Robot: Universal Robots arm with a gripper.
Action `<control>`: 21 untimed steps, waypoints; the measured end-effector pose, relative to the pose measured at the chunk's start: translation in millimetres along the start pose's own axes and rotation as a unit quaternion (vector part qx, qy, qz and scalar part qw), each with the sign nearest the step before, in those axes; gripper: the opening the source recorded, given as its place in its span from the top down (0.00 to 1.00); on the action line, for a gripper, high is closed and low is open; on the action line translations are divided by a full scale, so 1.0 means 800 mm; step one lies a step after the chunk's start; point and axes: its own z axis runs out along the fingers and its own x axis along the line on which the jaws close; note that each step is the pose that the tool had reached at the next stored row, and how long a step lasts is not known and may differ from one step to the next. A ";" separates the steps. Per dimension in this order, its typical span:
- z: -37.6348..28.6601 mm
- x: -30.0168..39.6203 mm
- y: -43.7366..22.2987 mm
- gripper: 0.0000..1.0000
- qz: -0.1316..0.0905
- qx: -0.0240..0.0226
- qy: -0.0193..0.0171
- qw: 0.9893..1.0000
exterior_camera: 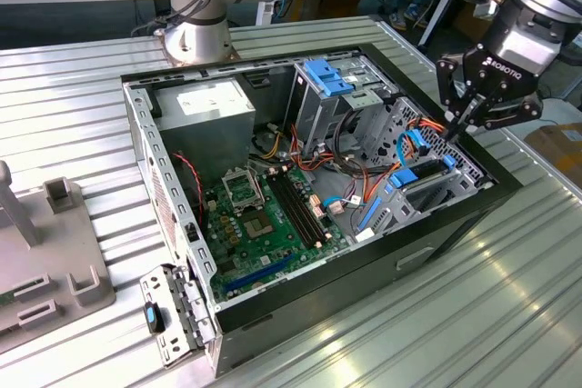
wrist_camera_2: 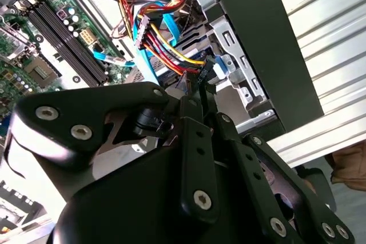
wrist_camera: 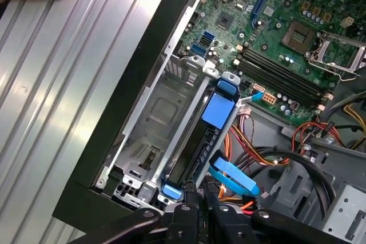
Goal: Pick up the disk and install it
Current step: 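Insert the first disk wire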
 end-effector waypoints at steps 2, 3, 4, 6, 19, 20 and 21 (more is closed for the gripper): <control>0.0000 0.0000 0.0000 0.84 0.000 0.000 0.000 1.000; 0.0001 0.0000 0.0000 0.84 0.000 0.000 0.000 1.000; 0.0000 -0.0001 0.0000 0.84 0.000 0.000 0.000 1.000; 0.0001 -0.0001 0.0001 0.84 0.009 0.000 0.000 1.000; 0.0015 -0.0001 0.0001 0.84 0.161 -0.001 -0.001 0.987; 0.0017 -0.0001 0.0001 0.84 0.172 -0.001 -0.002 0.985; 0.0018 -0.0001 0.0001 0.84 0.182 -0.001 -0.002 0.983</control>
